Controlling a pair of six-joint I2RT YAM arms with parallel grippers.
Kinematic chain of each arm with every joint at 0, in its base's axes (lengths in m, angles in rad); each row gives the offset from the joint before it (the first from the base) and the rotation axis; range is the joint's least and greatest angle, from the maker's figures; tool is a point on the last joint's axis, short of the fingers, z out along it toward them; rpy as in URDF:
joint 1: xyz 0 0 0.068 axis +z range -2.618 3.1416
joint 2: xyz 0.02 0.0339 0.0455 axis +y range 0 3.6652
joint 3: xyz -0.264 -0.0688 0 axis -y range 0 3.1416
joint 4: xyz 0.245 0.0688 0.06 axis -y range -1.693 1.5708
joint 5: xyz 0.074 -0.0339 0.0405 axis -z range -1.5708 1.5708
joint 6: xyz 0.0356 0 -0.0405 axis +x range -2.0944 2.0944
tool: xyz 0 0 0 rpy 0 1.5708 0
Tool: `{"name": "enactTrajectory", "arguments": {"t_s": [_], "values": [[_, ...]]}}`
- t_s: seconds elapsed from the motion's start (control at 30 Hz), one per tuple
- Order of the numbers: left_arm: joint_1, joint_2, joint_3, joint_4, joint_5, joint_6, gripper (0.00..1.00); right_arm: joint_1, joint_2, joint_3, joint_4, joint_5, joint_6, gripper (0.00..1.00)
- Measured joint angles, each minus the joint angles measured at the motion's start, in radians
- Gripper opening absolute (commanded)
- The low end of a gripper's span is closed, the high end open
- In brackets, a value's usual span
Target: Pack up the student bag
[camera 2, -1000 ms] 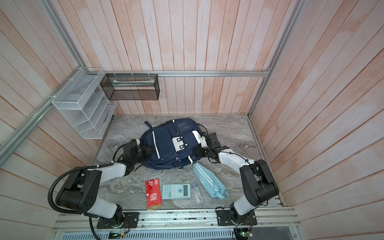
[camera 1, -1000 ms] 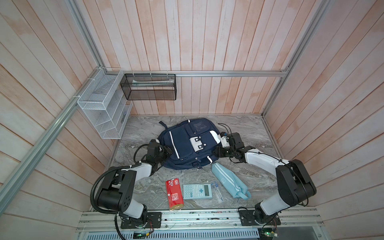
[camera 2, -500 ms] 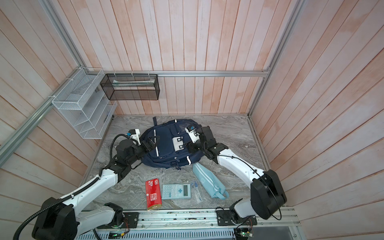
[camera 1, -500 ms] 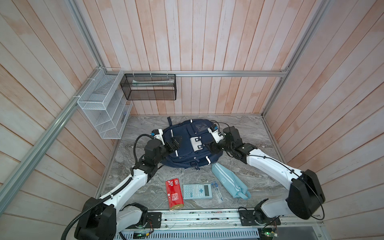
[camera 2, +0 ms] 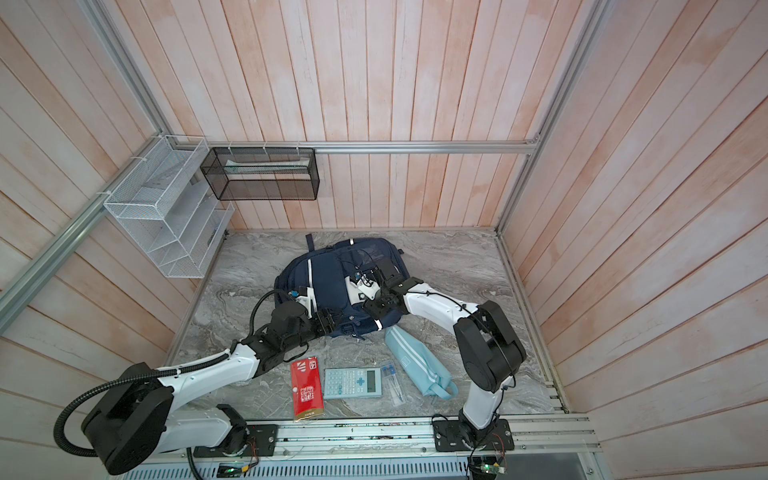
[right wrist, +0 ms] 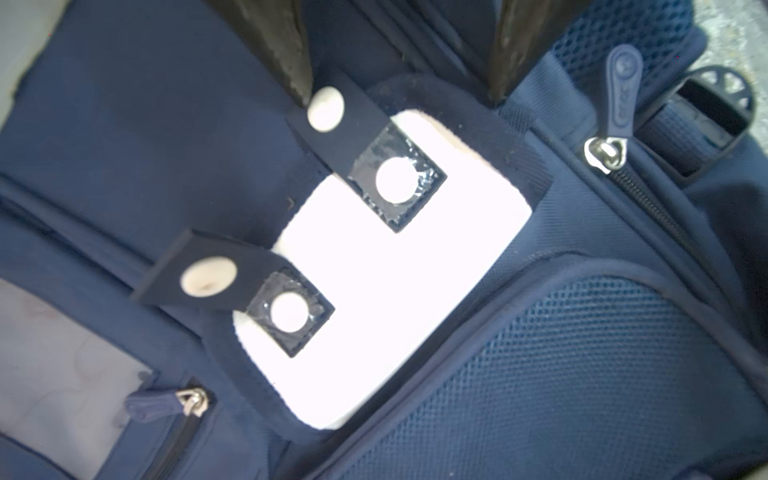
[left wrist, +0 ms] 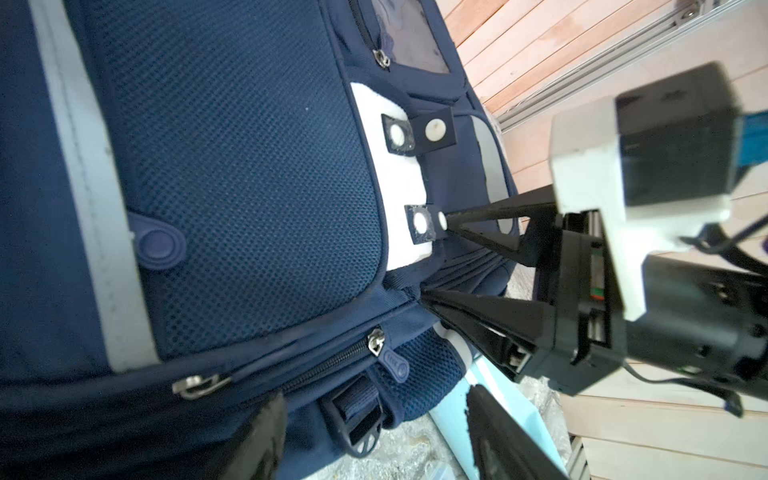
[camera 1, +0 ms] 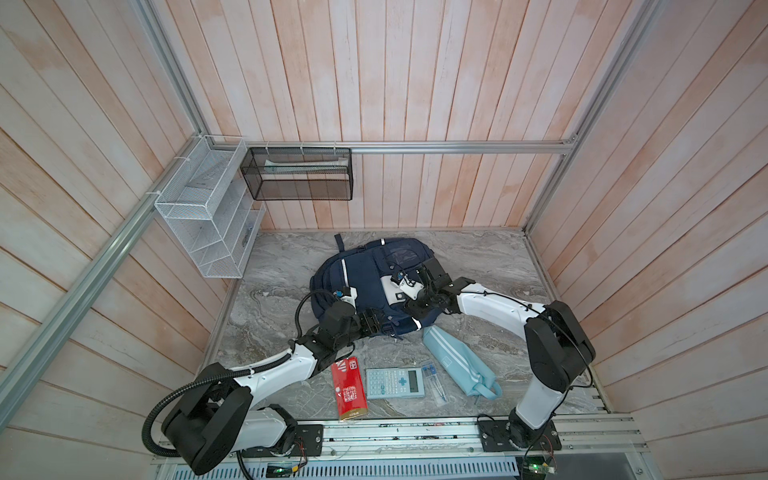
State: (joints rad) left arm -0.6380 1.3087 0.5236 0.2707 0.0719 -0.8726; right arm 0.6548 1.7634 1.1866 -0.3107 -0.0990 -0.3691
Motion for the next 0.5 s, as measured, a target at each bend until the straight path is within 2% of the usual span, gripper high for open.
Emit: {"name": "enactTrajectory", "arguments": {"t_s": [0.1, 0.17, 0.23, 0.27, 0.3, 0.33, 0.37, 0.4, 0.5], "values": [[0.000, 0.023, -0.002, 0.004, -0.034, 0.000, 0.66, 0.023, 0.001, -0.002, 0.007, 0.045, 0.003, 0.77], [0.000, 0.032, -0.002, 0.006, -0.048, 0.001, 0.65, 0.040, 0.001, -0.014, 0.039, 0.092, 0.001, 0.77], [0.000, 0.036, -0.002, 0.008, -0.053, 0.001, 0.64, 0.064, 0.006, -0.041, 0.101, 0.149, -0.011, 0.72], [0.000, 0.037, -0.002, 0.009, -0.053, 0.001, 0.64, 0.073, 0.009, -0.054, 0.131, 0.169, -0.021, 0.62], [0.000, 0.037, -0.002, 0.010, -0.054, 0.001, 0.64, 0.084, 0.016, -0.066, 0.166, 0.189, -0.034, 0.41], [0.000, 0.037, -0.002, 0.012, -0.054, 0.001, 0.63, 0.091, 0.028, -0.066, 0.187, 0.207, -0.037, 0.25], [0.000, 0.037, -0.002, 0.013, -0.054, 0.001, 0.61, 0.095, 0.039, -0.057, 0.199, 0.216, -0.037, 0.15], [0.000, 0.037, -0.002, 0.011, -0.056, 0.004, 0.60, 0.095, 0.053, -0.037, 0.205, 0.216, -0.034, 0.09], [-0.008, 0.036, 0.013, -0.024, -0.085, 0.035, 0.59, 0.093, 0.075, 0.007, 0.206, 0.193, -0.026, 0.00]]}}
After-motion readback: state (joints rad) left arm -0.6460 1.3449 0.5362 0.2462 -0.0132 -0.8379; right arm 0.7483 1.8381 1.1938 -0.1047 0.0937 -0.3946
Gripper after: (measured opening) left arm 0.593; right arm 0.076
